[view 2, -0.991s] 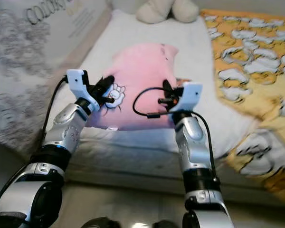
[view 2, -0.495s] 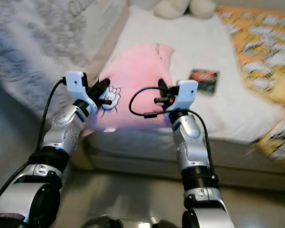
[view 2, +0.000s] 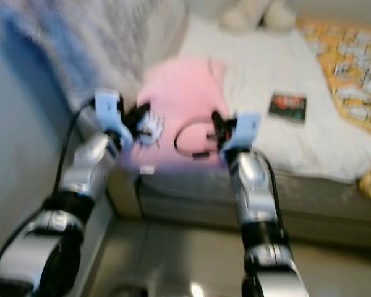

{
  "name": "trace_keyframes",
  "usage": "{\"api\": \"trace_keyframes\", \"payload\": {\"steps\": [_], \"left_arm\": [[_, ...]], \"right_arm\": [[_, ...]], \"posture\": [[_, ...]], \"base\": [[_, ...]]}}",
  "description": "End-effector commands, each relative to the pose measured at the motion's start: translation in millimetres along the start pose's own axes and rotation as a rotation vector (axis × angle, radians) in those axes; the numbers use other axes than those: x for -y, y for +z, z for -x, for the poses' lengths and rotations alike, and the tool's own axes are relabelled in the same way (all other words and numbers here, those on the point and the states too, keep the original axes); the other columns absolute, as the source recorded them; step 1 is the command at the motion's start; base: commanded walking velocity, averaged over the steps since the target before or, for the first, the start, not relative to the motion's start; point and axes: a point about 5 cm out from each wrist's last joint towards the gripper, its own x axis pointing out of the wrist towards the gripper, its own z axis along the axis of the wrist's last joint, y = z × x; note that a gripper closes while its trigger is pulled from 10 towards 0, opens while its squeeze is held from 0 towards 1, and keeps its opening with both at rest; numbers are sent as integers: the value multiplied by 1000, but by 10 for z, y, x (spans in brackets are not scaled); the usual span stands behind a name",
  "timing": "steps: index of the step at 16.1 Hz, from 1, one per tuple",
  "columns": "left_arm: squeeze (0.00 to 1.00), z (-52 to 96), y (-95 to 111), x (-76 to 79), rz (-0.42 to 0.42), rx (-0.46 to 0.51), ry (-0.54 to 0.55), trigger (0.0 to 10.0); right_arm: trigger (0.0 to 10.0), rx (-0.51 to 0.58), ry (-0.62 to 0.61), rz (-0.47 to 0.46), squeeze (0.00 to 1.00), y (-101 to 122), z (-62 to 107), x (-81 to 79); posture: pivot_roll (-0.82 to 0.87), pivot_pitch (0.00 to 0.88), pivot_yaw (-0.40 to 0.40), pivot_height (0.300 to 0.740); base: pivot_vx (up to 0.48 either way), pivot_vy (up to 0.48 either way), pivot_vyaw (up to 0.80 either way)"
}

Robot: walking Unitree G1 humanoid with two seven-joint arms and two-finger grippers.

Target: Clean up the room

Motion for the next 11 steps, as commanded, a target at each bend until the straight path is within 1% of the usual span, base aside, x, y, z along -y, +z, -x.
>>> {"api": "trace_keyframes", "payload": {"steps": [1,3,6,10,11], "left_arm": [[0,4,123,-119,-23,40,48,10000],[0,0,131,-110,-36,43,43,10000],[0,1,113,-86,-67,39,34,10000],[0,-18,120,-45,-59,46,22,10000],[0,-30,109,3,-56,45,10,10000]], "right_arm": [[10000,33,-40,19,0,91,-5,97],[10000,34,-39,23,0,95,-12,96],[10000,34,-39,21,0,88,-19,83],[10000,33,-43,19,0,81,-17,84],[10000,32,-45,19,0,76,-15,90]], "posture": [[-101,0,33,740],[-101,0,33,740],[-96,0,32,740],[-98,0,35,740],[-99,0,37,740]], "base": [[349,326,0],[366,309,0],[477,0,0],[480,0,0],[480,0,0]]}}
